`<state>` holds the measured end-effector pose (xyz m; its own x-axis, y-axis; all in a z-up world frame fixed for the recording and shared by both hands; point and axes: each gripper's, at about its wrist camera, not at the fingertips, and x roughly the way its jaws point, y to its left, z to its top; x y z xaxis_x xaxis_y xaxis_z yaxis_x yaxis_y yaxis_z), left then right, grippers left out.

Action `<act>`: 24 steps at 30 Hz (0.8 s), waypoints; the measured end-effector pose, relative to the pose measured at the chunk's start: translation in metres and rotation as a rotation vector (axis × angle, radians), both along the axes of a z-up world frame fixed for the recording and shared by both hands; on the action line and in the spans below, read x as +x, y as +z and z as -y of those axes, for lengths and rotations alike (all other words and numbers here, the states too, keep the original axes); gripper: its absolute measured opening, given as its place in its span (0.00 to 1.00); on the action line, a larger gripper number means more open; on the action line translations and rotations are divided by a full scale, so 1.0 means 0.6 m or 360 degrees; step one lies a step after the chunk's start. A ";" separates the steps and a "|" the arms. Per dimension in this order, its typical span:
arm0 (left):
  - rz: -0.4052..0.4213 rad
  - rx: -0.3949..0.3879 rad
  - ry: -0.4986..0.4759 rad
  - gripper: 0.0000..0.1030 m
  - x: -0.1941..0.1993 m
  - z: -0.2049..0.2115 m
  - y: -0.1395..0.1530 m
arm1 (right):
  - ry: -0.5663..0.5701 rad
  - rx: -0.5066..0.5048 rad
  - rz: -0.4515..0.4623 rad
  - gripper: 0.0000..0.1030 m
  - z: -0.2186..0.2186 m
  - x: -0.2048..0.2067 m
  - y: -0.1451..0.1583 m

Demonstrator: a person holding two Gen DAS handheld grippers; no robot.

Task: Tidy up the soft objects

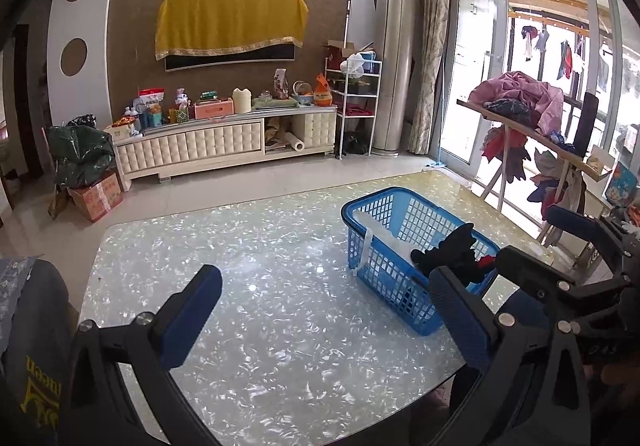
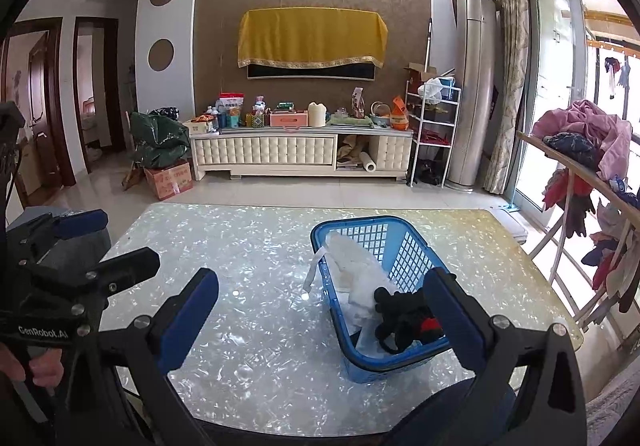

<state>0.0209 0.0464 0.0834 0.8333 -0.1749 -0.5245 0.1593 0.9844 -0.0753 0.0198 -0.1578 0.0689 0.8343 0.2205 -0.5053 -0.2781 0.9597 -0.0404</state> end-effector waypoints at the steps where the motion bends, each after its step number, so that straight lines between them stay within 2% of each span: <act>1: 0.0001 0.0000 0.0001 1.00 -0.001 -0.001 -0.001 | 0.0001 0.0001 0.0003 1.00 0.001 0.000 0.001; 24: 0.0026 -0.0044 -0.0028 1.00 -0.016 -0.004 0.003 | -0.0035 -0.0032 0.0022 1.00 -0.001 -0.012 0.008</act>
